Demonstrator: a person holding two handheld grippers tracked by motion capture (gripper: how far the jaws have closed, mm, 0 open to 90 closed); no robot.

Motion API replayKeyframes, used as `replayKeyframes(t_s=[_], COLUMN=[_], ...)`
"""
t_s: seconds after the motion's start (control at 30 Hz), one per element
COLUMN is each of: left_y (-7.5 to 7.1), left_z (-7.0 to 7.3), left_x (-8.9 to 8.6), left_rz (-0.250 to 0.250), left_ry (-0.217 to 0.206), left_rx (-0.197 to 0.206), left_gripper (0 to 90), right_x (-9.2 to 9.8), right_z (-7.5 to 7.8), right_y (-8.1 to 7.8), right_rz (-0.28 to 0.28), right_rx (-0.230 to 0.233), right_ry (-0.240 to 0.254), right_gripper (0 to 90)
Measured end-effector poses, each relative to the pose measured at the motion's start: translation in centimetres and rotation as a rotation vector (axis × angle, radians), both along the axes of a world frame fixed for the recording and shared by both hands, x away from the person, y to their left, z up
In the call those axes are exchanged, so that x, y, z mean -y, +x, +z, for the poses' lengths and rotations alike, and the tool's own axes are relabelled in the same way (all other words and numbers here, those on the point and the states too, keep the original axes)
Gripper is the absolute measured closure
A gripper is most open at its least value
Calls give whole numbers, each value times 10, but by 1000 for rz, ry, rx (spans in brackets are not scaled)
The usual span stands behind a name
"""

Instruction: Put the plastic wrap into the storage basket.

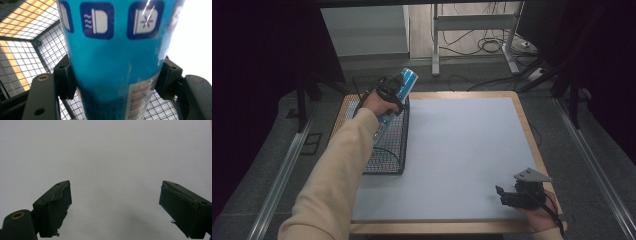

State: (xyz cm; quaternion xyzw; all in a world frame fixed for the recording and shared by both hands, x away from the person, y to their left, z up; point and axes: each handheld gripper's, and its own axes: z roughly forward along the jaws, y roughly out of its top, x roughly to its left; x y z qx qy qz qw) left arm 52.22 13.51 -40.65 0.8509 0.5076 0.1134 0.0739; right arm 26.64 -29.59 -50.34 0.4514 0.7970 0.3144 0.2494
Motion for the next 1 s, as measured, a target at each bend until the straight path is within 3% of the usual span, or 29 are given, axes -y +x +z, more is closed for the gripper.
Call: replayKeyframes(t_s=[0.33,0.6,0.67,0.77,0.87,1.0], left_y=[6,11,10,6,-6,-26], left_z=[-21,-26,-26,-20,-6,8], left_x=[3,-2,-1,-2,-4,-2], left_rz=[8,33,28,42,48,19], left_ry=[45,32,46,9,-35,-89], left_rx=[-28,-11,-1,-9,45,75], left_gripper=[315,311,304,243,188,147], right_x=[0,0,0,-1,-1,1], right_z=[0,0,0,0,0,0], right_y=[-1,-1,-1,-2,-2,-3], right_rz=[1,2,5,5,6,2], right_rx=[1,0,-3,-1,-1,1], right_ry=[-2,-4,-8,-7,-5,-5], right_gripper=[110,109,109,109,109,109])
